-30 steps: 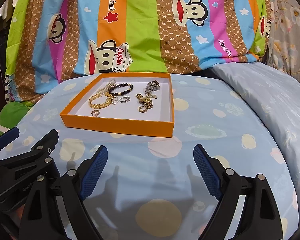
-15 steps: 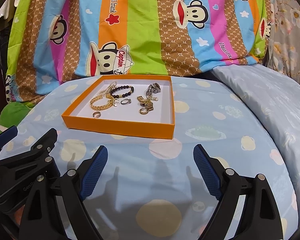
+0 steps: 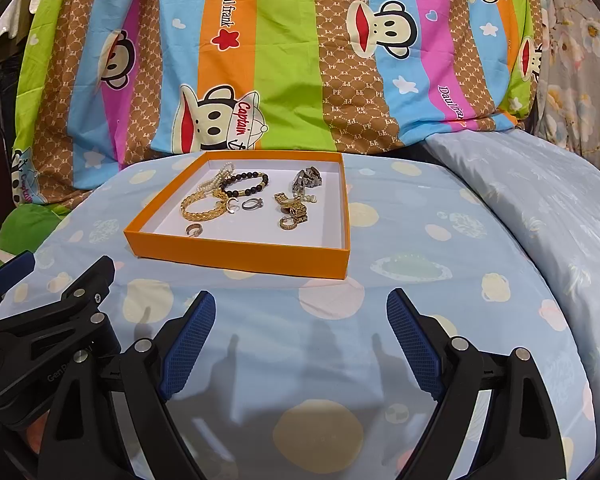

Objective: Organize jewelry

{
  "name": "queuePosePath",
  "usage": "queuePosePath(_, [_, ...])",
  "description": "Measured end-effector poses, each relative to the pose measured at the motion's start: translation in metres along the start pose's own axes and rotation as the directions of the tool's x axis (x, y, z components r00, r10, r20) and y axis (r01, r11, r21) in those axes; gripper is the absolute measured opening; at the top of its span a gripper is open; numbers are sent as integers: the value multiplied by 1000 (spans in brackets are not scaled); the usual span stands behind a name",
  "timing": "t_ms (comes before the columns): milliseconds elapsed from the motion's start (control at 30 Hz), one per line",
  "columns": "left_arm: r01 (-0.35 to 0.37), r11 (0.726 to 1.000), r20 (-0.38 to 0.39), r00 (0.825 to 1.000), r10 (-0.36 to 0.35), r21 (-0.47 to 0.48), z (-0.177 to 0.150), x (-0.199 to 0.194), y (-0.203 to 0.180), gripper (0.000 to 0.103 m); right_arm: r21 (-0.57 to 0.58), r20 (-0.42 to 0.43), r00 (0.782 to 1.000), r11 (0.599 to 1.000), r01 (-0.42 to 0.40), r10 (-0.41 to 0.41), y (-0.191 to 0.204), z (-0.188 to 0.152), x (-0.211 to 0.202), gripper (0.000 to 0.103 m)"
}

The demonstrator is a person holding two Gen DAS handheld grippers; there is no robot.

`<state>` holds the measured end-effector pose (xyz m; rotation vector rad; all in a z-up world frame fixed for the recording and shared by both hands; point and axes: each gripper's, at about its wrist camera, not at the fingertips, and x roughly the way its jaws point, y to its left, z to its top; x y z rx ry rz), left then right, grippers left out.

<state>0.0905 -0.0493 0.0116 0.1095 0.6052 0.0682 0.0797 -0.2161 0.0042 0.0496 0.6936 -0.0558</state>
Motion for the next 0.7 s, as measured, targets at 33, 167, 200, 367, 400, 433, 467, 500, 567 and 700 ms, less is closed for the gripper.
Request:
queuePosePath(33, [-1,1000,0,1000,1,0,0,0,0,95,0,0,1000,1000,0,0,0,0,0,86])
queuePosePath(167, [0,1000,-8,1000,0,-3,0,2,1,96,-6,2,1000,1000,-2,2,1,1,-1,86])
queuePosePath(200, [0,1000,-10,1000,0,-4,0,2,1,96,-8,3,1000,1000,-3,3,1,1,-1,86])
queuePosePath(367, [4,1000,-15,1000,-4,-6,0,3,2,97,-7,3,1000,1000,-3,3,1,1,-1,86])
queuePosePath(400, [4,1000,-14,1000,-4,-6,0,3,2,97,-6,3,1000,1000,-3,3,1,1,-1,86])
queuePosePath(433, [4,1000,-13,1000,-4,-6,0,3,2,97,-6,4,1000,1000,-3,3,1,1,-2,86])
queuePosePath(467, [4,1000,-14,1000,-4,-6,0,3,2,97,-7,3,1000,1000,-2,2,2,1,-1,86])
queuePosePath(500, [4,1000,-17,1000,-4,-6,0,4,2,97,-8,2,1000,1000,0,0,2,1,-1,86])
queuePosePath(567, [5,1000,-19,1000,-5,-6,-1,4,1,97,-8,3,1000,1000,2,-2,2,1,-2,86])
queuePosePath(700, [5,1000,-19,1000,-5,-6,0,4,1,97,-9,3,1000,1000,3,-3,2,1,-2,86])
